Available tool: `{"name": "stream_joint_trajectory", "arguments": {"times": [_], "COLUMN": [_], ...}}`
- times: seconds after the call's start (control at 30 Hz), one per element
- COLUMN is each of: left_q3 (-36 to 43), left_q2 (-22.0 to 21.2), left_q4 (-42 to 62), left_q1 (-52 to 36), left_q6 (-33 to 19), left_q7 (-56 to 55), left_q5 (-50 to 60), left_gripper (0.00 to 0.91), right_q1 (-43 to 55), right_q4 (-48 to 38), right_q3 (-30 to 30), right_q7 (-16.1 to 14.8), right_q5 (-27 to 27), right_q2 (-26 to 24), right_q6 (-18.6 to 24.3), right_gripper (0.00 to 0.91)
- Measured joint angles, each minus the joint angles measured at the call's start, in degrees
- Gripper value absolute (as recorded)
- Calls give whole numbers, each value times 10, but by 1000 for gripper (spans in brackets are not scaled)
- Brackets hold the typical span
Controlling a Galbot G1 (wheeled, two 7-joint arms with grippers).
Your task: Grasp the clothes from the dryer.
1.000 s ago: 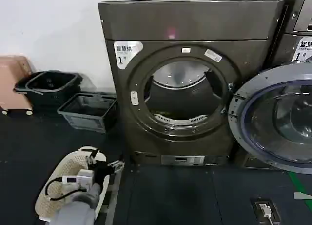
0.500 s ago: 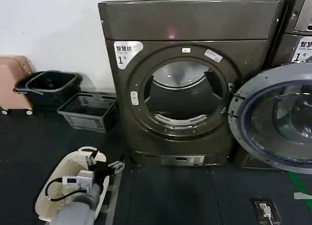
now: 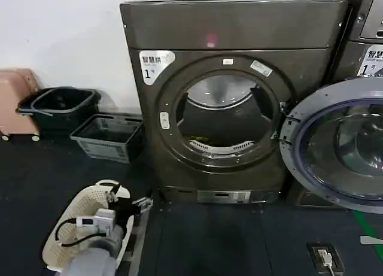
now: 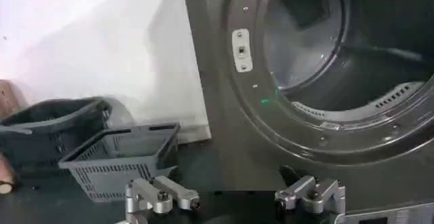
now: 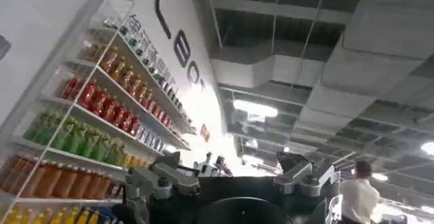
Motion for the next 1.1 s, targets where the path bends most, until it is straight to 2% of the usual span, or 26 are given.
{"name": "stream_joint_trajectory", "arguments": {"times": [1.1], "left_q3": [2], "left_q2": [0], "left_q4": [2], "left_q1": [-2], "left_q6": [0], "left_q7": [2], "left_q5": [-2], "left_gripper": [907], "right_q1": [4], "right_q4": [-4], "right_q3": [-5], "right_q7": [6], "right_q5": [1], "right_q2": [-2], "right_q6": [-1], "right_gripper": [907]}}
